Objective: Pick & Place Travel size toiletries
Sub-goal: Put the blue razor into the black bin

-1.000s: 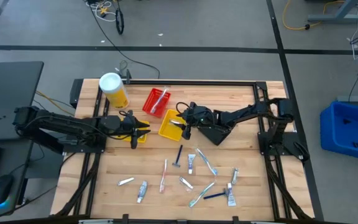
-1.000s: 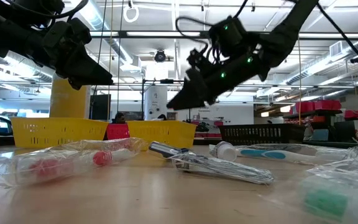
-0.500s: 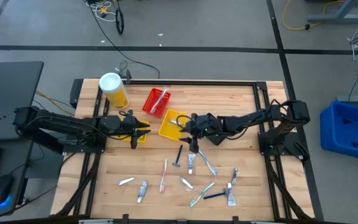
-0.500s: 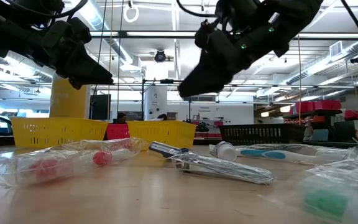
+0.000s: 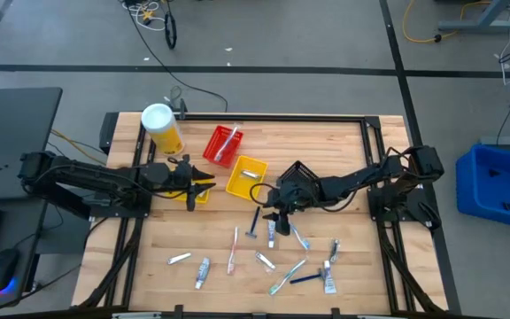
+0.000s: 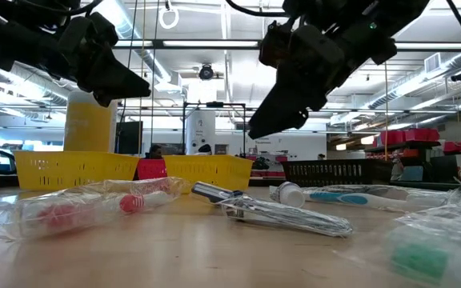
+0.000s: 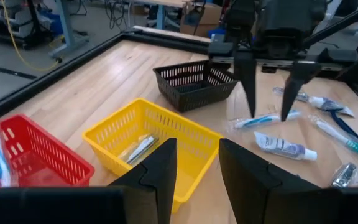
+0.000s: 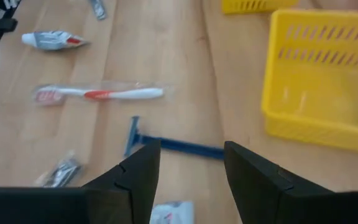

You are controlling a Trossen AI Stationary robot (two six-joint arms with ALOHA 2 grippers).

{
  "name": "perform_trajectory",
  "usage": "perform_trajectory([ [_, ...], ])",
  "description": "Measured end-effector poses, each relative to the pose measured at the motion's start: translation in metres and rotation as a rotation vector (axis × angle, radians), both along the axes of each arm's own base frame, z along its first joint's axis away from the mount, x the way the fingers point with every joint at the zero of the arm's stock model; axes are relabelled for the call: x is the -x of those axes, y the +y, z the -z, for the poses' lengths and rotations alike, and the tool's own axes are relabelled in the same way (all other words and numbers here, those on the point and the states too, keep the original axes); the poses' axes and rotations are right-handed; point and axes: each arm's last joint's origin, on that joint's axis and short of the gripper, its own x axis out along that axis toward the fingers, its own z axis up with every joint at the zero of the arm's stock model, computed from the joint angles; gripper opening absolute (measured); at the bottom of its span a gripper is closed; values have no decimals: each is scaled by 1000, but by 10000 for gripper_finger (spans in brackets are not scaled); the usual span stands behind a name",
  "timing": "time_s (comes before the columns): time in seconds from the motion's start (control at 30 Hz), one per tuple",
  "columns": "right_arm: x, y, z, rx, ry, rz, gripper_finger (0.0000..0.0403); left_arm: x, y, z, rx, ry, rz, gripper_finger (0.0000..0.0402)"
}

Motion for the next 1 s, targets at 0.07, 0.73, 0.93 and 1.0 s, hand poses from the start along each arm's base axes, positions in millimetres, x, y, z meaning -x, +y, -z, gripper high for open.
perform_trajectory([
  [0.07, 1, 3, 1, -10, 11, 0, 186, 0, 0, 1, 14, 4, -3, 127],
  [0.73, 5, 26, 1, -22, 15, -89, 184, 0, -1, 1, 60, 1, 12, 127],
  [0.93, 9, 36, 2, 81, 13, -300, 184, 0, -1, 1, 60, 1, 12, 127],
  [1.0, 10, 38, 3, 127, 5, -347, 189, 0, -1, 1, 67, -1, 10, 127],
])
